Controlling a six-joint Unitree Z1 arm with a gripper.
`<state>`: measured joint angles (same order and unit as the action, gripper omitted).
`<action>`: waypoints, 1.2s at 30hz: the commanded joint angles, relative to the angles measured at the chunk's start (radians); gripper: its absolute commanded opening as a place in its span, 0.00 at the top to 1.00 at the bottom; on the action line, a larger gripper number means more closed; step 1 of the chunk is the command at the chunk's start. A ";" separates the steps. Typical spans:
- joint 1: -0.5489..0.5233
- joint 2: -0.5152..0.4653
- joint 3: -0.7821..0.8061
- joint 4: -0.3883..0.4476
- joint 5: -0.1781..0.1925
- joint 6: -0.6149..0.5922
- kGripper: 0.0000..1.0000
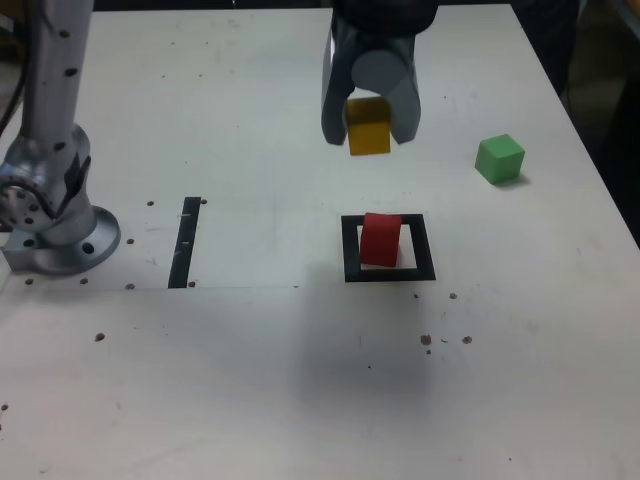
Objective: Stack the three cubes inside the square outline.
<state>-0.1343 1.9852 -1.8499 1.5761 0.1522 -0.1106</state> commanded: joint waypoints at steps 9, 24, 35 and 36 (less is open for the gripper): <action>-0.099 0.058 -0.040 -0.004 -0.068 -0.025 0.84; -0.021 0.128 0.019 -0.057 -0.072 0.041 0.82; -0.008 0.151 0.034 -0.087 -0.071 0.055 0.82; -0.008 0.152 0.035 -0.090 -0.071 0.056 0.82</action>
<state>-0.1442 2.1346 -1.8163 1.4879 0.0808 -0.0570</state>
